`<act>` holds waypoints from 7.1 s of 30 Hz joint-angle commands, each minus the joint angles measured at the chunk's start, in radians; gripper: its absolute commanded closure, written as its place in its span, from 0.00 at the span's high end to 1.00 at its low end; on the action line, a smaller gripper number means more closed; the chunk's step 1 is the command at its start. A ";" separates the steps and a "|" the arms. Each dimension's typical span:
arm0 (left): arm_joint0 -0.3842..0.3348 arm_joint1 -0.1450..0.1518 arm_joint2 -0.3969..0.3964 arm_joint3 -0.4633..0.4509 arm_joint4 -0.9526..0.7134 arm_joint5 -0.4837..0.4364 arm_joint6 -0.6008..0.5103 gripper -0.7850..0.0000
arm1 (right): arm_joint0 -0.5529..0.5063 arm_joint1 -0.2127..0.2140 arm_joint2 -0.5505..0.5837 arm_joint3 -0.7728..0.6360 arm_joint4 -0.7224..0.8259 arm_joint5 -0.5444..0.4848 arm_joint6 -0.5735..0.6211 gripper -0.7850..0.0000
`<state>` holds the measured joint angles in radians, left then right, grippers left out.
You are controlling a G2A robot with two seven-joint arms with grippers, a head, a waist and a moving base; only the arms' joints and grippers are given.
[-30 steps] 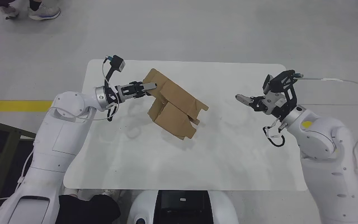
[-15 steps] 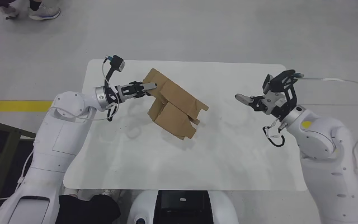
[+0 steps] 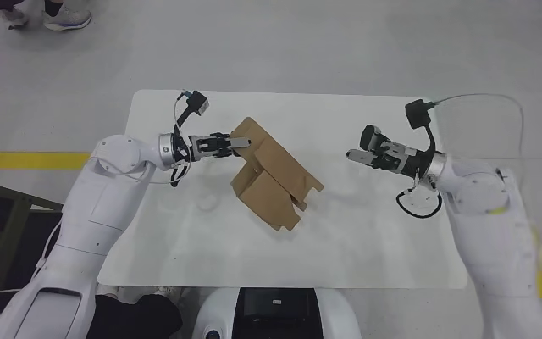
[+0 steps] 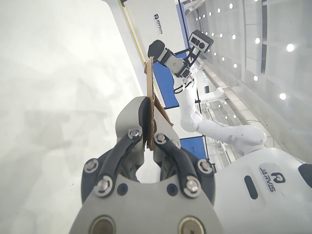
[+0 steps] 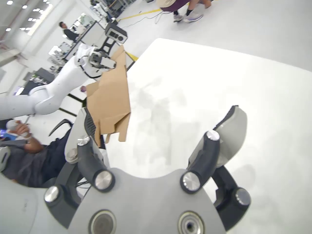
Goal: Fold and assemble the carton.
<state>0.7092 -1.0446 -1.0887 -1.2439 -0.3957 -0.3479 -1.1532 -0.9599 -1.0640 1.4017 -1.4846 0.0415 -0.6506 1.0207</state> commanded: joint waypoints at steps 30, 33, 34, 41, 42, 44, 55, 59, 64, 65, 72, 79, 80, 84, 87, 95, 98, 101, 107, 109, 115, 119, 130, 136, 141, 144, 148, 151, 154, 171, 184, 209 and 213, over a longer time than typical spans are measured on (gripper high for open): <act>-0.033 -0.022 0.090 -0.033 0.033 0.011 -0.060 0.00 | 0.120 0.001 -0.194 0.165 0.378 0.145 0.280 1.00; -0.051 -0.029 0.118 -0.032 0.037 0.002 -0.106 0.00 | 0.152 -0.004 -0.236 0.201 0.423 0.185 0.334 1.00; -0.056 -0.032 0.127 -0.029 0.031 -0.003 -0.119 0.00 | 0.161 -0.006 -0.256 0.209 0.431 0.205 0.354 1.00; -0.105 -0.054 0.188 0.016 -0.007 -0.024 -0.201 0.00 | 0.233 -0.018 -0.378 0.281 0.540 0.339 0.488 1.00; -0.111 -0.057 0.195 0.022 -0.015 -0.027 -0.210 0.00 | 0.240 -0.019 -0.389 0.287 0.549 0.342 0.492 1.00; -0.123 -0.064 0.210 0.033 -0.032 -0.038 -0.231 0.00 | 0.247 -0.021 -0.405 0.291 0.574 0.344 0.493 1.00; -0.160 -0.087 0.247 0.093 -0.100 -0.053 -0.266 0.00 | 0.254 -0.026 -0.501 0.270 0.605 0.342 0.491 0.73; -0.163 -0.089 0.255 0.100 -0.103 -0.054 -0.265 0.00 | 0.266 -0.029 -0.536 0.275 0.606 0.339 0.489 0.49; -0.163 -0.089 0.257 0.108 -0.110 -0.057 -0.262 0.00 | 0.280 -0.031 -0.563 0.287 0.612 0.330 0.479 0.44; -0.164 -0.089 0.257 0.108 -0.110 -0.057 -0.262 0.00 | 0.282 -0.031 -0.567 0.289 0.614 0.329 0.478 0.42; -0.164 -0.088 0.260 0.111 -0.106 -0.060 -0.259 0.00 | 0.288 -0.028 -0.584 0.296 0.634 0.320 0.469 0.21; -0.164 -0.087 0.258 0.114 -0.103 -0.058 -0.261 0.00 | 0.291 -0.027 -0.602 0.294 0.649 0.314 0.463 0.00; -0.163 -0.087 0.258 0.114 -0.103 -0.058 -0.261 0.00 | 0.292 -0.027 -0.604 0.294 0.650 0.313 0.463 0.00; -0.161 -0.086 0.254 0.116 -0.114 -0.054 -0.265 0.89 | 0.296 -0.027 -0.612 0.296 0.657 0.312 0.461 0.00; -0.158 -0.083 0.244 0.113 -0.131 -0.053 -0.266 1.00 | 0.299 -0.026 -0.615 0.298 0.660 0.312 0.461 0.00; -0.132 -0.066 0.183 0.125 -0.196 -0.072 -0.247 1.00 | 0.301 -0.026 -0.607 0.330 0.682 0.270 0.419 0.00; -0.116 -0.061 0.154 0.144 -0.229 -0.078 -0.230 1.00 | 0.290 -0.025 -0.576 0.368 0.705 0.203 0.352 0.00; -0.102 -0.058 0.134 0.148 -0.231 -0.069 -0.190 1.00 | 0.274 -0.023 -0.542 0.399 0.719 0.138 0.287 0.00; -0.075 -0.055 0.110 0.138 -0.240 -0.038 -0.146 1.00 | 0.232 -0.018 -0.472 0.453 0.710 0.005 0.138 0.00; -0.070 -0.055 0.107 0.133 -0.240 -0.033 -0.142 1.00 | 0.210 -0.017 -0.450 0.449 0.707 -0.033 0.085 0.00; -0.064 -0.063 0.117 0.138 -0.259 -0.015 -0.140 1.00 | 0.168 -0.006 -0.394 0.421 0.589 -0.060 -0.074 0.00; -0.067 -0.071 0.126 0.152 -0.266 -0.010 -0.133 1.00 | 0.168 -0.006 -0.394 0.421 0.589 -0.060 -0.074 0.00; -0.067 -0.072 0.127 0.153 -0.266 -0.010 -0.134 1.00 | 0.168 -0.006 -0.394 0.421 0.589 -0.060 -0.074 0.00; -0.065 -0.072 0.127 0.151 -0.265 -0.008 -0.128 1.00 | 0.157 -0.007 -0.390 0.406 0.575 -0.034 -0.116 0.00; -0.026 -0.065 0.102 0.102 -0.225 0.015 -0.037 1.00 | 0.131 -0.013 -0.386 0.345 0.500 0.044 -0.272 0.00; 0.000 -0.062 0.082 0.083 -0.234 0.035 0.006 1.00 | 0.107 -0.017 -0.384 0.297 0.449 0.100 -0.382 0.00; 0.022 -0.061 0.068 0.067 -0.233 0.054 0.048 1.00 | 0.065 -0.024 -0.381 0.219 0.400 0.174 -0.521 0.00; 0.036 -0.063 0.064 0.055 -0.231 0.058 0.072 1.00 | 0.028 -0.030 -0.381 0.157 0.402 0.230 -0.605 0.00; 0.044 -0.065 0.061 0.049 -0.230 0.055 0.087 1.00 | 0.000 -0.032 -0.372 0.107 0.385 0.271 -0.661 0.00; 0.064 -0.084 0.066 0.043 -0.228 0.047 0.157 1.00 | -0.116 -0.045 -0.350 -0.063 0.251 0.355 -0.779 0.00; 0.066 -0.095 0.075 0.034 -0.155 0.050 0.201 0.00 | -0.124 -0.066 -0.344 -0.061 0.256 0.363 -0.789 0.00; 0.070 -0.096 0.015 0.039 -0.133 0.063 0.164 0.00 | -0.135 -0.076 -0.237 -0.043 0.279 0.307 -0.656 1.00; 0.073 -0.083 -0.019 0.031 -0.090 0.074 0.134 0.00 | -0.120 -0.066 -0.186 0.011 0.338 0.281 -0.507 1.00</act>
<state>0.7826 -1.1314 -1.1006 -1.2104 -0.5011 -0.2770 -1.0088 -1.0832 -1.1319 1.2070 -1.4871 0.3666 -0.3673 0.4717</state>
